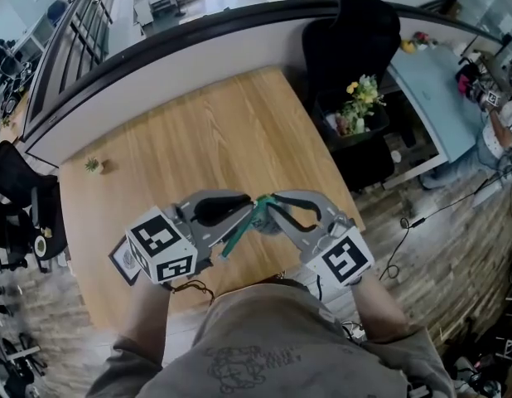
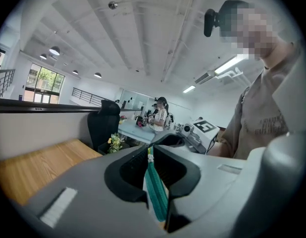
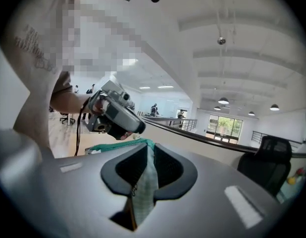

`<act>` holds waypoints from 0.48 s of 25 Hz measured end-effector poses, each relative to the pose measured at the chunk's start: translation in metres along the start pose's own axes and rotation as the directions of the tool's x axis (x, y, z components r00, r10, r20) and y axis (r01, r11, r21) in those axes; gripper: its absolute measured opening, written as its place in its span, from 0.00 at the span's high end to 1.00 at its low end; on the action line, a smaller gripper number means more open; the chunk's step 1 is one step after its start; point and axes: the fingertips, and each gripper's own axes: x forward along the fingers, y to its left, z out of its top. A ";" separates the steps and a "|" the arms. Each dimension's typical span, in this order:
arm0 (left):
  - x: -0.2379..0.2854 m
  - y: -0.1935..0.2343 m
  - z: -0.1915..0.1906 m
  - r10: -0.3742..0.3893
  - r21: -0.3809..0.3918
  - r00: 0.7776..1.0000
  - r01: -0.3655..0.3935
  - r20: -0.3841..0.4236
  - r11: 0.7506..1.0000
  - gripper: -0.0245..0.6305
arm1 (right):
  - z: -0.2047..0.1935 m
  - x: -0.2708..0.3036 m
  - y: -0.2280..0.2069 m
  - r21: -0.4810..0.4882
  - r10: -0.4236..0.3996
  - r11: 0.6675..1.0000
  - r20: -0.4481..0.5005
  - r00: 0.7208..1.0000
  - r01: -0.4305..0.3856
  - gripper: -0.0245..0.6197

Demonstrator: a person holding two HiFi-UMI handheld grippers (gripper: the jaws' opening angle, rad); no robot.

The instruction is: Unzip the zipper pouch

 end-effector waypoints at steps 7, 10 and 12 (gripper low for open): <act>-0.014 0.008 -0.016 0.044 -0.018 0.999 -0.044 -0.025 0.999 0.91 | -0.015 -0.006 -0.029 0.065 -0.093 0.993 -0.062 0.994 0.097 0.88; -0.022 0.010 -0.021 0.064 -0.035 0.998 -0.064 -0.023 0.997 0.91 | -0.018 -0.008 -0.037 0.087 -0.125 0.988 -0.075 0.989 0.131 0.88; -0.027 0.013 -0.023 0.080 -0.048 0.997 -0.081 -0.018 0.996 0.91 | -0.022 -0.010 -0.044 0.097 -0.145 0.984 -0.083 0.986 0.153 0.88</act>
